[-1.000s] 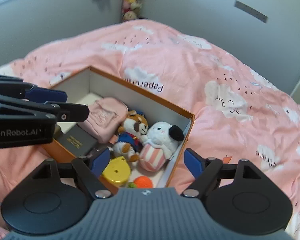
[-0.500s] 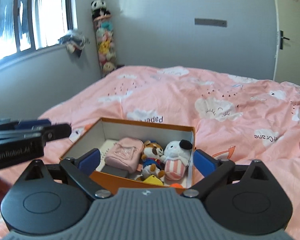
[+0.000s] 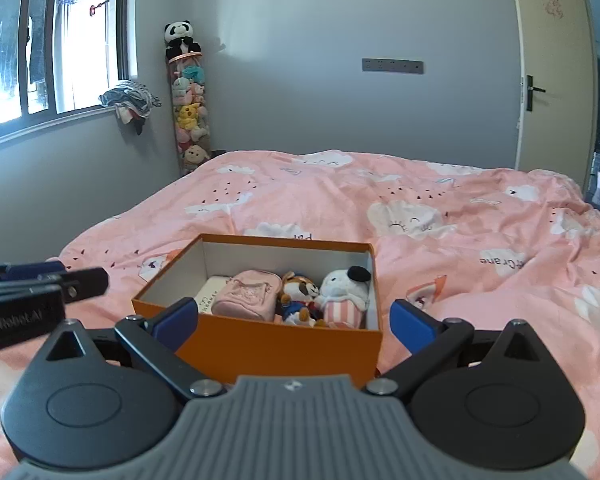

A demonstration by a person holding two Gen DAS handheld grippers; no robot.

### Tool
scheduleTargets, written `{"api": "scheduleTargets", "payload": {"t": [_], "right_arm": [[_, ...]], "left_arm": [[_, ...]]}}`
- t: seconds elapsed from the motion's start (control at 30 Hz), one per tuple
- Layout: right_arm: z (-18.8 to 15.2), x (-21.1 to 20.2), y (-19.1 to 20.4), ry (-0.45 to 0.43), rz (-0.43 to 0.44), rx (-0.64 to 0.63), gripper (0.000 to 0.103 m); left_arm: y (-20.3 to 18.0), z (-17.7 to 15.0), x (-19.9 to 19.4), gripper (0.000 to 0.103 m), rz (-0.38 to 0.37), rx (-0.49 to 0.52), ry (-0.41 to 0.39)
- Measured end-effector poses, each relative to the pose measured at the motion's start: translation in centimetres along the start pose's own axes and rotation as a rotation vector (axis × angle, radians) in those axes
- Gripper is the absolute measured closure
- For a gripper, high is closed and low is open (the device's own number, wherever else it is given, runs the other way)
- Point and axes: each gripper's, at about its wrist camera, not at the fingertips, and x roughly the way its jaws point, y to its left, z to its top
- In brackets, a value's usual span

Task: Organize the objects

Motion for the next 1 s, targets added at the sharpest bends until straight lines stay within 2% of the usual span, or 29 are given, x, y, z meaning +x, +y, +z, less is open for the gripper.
{"api": "scheduleTargets", "payload": {"t": [0.23, 0.43, 1.0], "right_arm": [[-1.3, -0.5, -0.2, -0.010, -0.053, 0.033, 0.001], [-2.3, 0.2, 0.2, 0.000, -0.105, -0.014, 0.001], [-3.9, 2.6, 0.0, 0.072, -0.051, -0.008, 0.001]], "left_arm": [[0.5, -1.5, 1.0, 0.047, -0.003, -0.007, 0.074], [0.1, -3.1, 2.4, 0.046, -0.007, 0.008, 0.156], [-0.4, -4.7, 4.3, 0.046, -0.055, -0.002, 0.271]]}}
